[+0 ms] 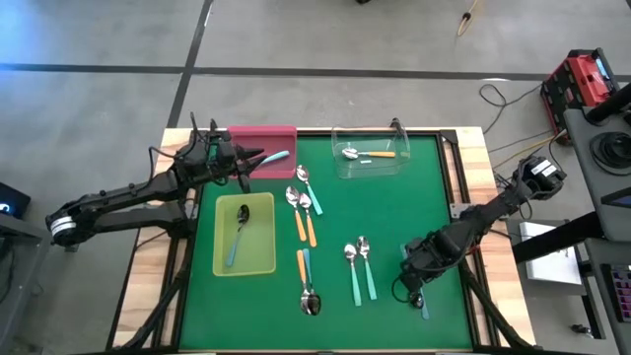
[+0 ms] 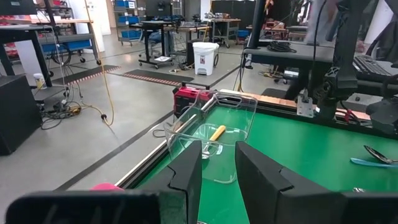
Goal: Sort silverware by color (type)
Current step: Put the blue spoon into the yellow bin
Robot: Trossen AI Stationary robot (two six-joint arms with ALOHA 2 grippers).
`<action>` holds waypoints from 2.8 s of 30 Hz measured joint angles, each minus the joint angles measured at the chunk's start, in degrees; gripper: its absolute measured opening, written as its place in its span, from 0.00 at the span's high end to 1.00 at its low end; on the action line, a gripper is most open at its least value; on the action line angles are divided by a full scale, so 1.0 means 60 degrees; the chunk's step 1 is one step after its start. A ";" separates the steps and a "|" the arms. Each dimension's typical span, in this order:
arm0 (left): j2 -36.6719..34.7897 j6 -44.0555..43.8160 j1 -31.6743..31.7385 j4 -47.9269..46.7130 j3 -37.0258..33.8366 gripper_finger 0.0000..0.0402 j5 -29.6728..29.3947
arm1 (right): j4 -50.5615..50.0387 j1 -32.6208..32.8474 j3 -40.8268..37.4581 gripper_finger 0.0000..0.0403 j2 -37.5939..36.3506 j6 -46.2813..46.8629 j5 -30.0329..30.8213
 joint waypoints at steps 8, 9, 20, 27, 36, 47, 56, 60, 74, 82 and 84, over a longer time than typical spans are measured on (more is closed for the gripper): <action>0.0015 0.0000 0.0000 -0.0004 0.0000 0.81 0.0000 | 0.0053 -0.0011 -0.0025 0.83 0.0053 0.0211 0.0547; 0.0015 0.0000 0.0000 -0.0007 0.0000 0.81 0.0000 | 0.0060 -0.0011 -0.0025 0.80 0.0053 0.0211 0.0691; 0.0011 0.0000 0.0003 -0.0051 0.0000 0.81 0.0000 | 0.0259 0.0004 -0.0203 0.55 0.0053 0.0452 0.0777; 0.0011 0.0004 0.0000 -0.0076 0.0000 0.81 0.0000 | 0.0639 0.0006 -0.0689 0.54 0.0053 0.0452 0.0774; 0.0011 0.0007 0.0001 -0.0076 0.0000 0.81 0.0000 | 0.1230 0.0007 -0.1178 0.60 0.0020 0.0626 0.1238; 0.0011 0.0033 0.0001 -0.0113 0.0000 0.81 0.0000 | 0.1069 0.0010 -0.1314 0.88 0.0035 0.0627 0.1353; 0.0011 0.0038 0.0002 -0.0146 0.0000 0.81 -0.0002 | 0.0949 0.0011 -0.1315 0.96 0.0042 0.0933 0.1495; 0.0011 0.0040 0.0004 -0.0142 0.0000 0.81 0.0000 | 0.0894 0.0007 -0.1274 0.97 0.0032 0.0844 0.1513; 0.0007 0.0026 0.0003 -0.0107 0.0000 0.81 -0.0004 | -0.1515 -0.0080 -0.0003 0.97 -0.0444 0.0582 0.3072; 0.0007 0.0015 0.0000 -0.0113 -0.0004 0.81 -0.0004 | -0.1540 -0.0440 0.1029 0.97 -0.0705 -0.0290 0.5223; 0.0007 0.0012 0.0000 -0.0113 -0.0004 0.81 -0.0004 | -0.1542 -0.0643 0.1389 0.97 -0.0705 -0.0727 0.5721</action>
